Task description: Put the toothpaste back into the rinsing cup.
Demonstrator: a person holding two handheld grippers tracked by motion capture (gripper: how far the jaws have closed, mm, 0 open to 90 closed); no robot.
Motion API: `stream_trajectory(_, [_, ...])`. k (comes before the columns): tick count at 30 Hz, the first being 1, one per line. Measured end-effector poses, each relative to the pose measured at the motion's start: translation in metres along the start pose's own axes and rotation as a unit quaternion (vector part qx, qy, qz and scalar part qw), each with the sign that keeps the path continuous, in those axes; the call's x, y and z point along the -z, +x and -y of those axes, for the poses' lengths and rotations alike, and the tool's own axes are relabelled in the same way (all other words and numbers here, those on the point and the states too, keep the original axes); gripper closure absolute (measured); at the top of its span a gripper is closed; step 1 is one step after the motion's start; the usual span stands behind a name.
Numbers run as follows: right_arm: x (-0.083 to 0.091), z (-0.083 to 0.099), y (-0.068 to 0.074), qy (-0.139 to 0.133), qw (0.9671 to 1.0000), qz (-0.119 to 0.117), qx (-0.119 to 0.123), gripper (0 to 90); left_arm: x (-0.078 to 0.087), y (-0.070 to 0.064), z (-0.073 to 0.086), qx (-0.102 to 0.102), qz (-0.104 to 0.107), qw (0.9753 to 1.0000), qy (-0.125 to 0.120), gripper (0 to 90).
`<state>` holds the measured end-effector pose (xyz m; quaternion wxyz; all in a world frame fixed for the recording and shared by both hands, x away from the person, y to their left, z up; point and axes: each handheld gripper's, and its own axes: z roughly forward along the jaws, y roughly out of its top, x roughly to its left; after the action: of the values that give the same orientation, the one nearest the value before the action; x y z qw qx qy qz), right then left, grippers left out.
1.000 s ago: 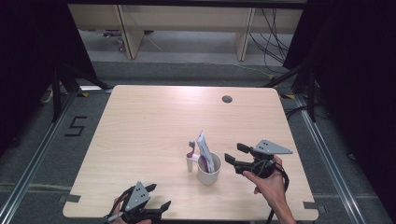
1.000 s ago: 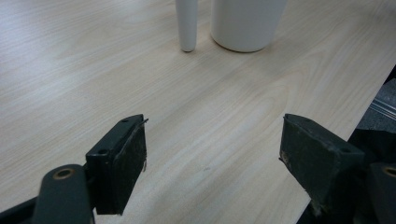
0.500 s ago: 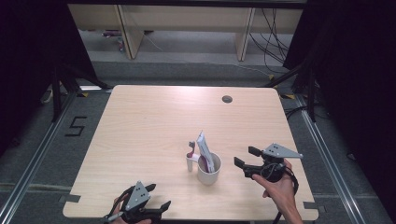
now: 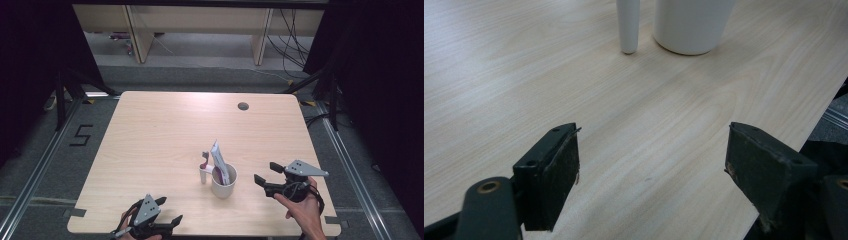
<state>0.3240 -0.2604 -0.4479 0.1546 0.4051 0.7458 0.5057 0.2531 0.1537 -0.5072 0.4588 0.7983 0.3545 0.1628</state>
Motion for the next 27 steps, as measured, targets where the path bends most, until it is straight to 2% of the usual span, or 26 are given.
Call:
stream_trajectory(1, [0.000,0.001,-0.003,-0.007,0.9998,0.004,0.019,23.5,0.000,0.000,0.000,0.002,0.000,1.0000,-0.001,21.3])
stream_trajectory(2, [0.001,0.002,-0.002,-0.005,0.9999,0.003,0.011,23.5,-0.001,0.000,0.000,0.003,0.000,1.0000,-0.003,21.4])
stream_trajectory(5, [0.003,0.006,-0.004,-0.004,0.9999,0.006,0.012,23.3,-0.001,0.000,0.000,0.001,0.000,1.0000,-0.001,21.3])
stream_trajectory(7, [0.006,0.008,-0.002,0.005,1.0000,0.005,-0.002,23.1,0.000,0.000,0.000,-0.002,-0.001,1.0000,0.001,21.3])
stream_trajectory(8, [0.006,0.009,-0.004,0.001,0.9999,0.007,0.011,23.0,0.000,-0.001,0.000,-0.001,-0.001,1.0000,0.000,21.4])
stream_trajectory(9, [0.006,0.010,-0.003,0.000,1.0000,0.007,-0.001,22.9,0.000,0.000,0.000,-0.002,-0.002,1.0000,0.001,21.3])
stream_trajectory(10, [0.008,0.011,-0.006,0.000,0.9998,0.011,0.016,22.8,0.000,0.000,0.000,-0.002,-0.002,1.0000,0.002,21.3])
stream_trajectory(11, [0.008,0.012,-0.004,0.000,1.0000,0.007,0.003,22.8,0.000,0.000,0.000,-0.003,-0.002,1.0000,0.003,21.3])
stream_trajectory(12, [0.009,0.012,-0.006,-0.001,0.9998,0.010,0.015,22.8,0.000,0.001,0.000,-0.008,-0.004,0.9999,0.008,21.3])
stream_trajectory(13, [0.011,0.013,-0.004,0.009,0.9999,0.007,0.001,22.7,0.001,0.002,0.000,-0.013,-0.005,0.9998,0.012,21.3])
stream_trajectory(14, [0.011,0.013,-0.006,0.006,0.9999,0.009,0.012,22.7,-0.001,0.000,0.000,-0.002,-0.001,1.0000,0.002,21.3])
stream_trajectory(15, [0.012,0.014,-0.004,0.011,0.9999,0.009,-0.003,22.6,-0.001,0.000,0.000,-0.005,0.001,1.0000,0.003,21.3])
stream_trajectory(16, [0.012,0.015,-0.006,0.005,0.9999,0.012,0.009,22.6,-0.001,-0.001,0.000,-0.005,0.000,1.0000,0.003,21.3])
stream_trajectory(17, [0.012,0.016,-0.007,0.004,0.9998,0.013,0.012,22.5,0.000,-0.001,0.000,-0.006,0.000,1.0000,0.004,21.3])
stream_trajectory(18, [0.013,0.017,-0.004,0.010,0.9999,0.013,-0.004,22.4,0.000,-0.001,0.000,-0.007,0.000,1.0000,0.004,21.4])
stream_trajectory(19, [0.014,0.017,-0.007,0.009,0.9997,0.015,0.015,22.4,0.000,-0.001,0.000,-0.006,0.000,1.0000,0.003,21.4])
stream_trajectory(21, [0.015,0.018,-0.006,0.013,0.9998,0.015,0.009,22.1,0.000,-0.001,0.000,-0.006,-0.001,1.0000,0.004,21.4])
stream_trajectory(22, [0.014,0.020,-0.005,0.005,0.9999,0.011,0.004,22.1,0.000,-0.001,0.000,-0.006,-0.001,1.0000,0.004,21.4])
stream_trajectory(23, [0.016,0.020,-0.005,0.012,0.9998,0.014,0.001,21.9,0.000,-0.001,0.000,-0.007,0.000,1.0000,0.004,21.4])
stream_trajectory(24, [0.016,0.021,-0.007,0.005,0.9995,0.019,0.025,21.6,0.000,-0.001,0.000,-0.006,0.001,1.0000,0.003,21.4])
stream_trajectory(25, [0.015,0.022,-0.005,0.003,0.9998,0.019,0.010,21.4,-0.001,-0.001,0.000,-0.004,0.001,1.0000,0.001,21.3])
stream_trajectory(26, [0.016,0.023,-0.007,0.004,0.9993,0.022,0.029,21.3,-0.001,-0.001,0.000,-0.005,0.001,1.0000,0.001,21.4])
stream_trajectory(27, [0.018,0.024,-0.006,0.012,0.9995,0.022,0.018,21.1,-0.001,-0.001,0.000,-0.005,0.002,1.0000,0.001,21.4])
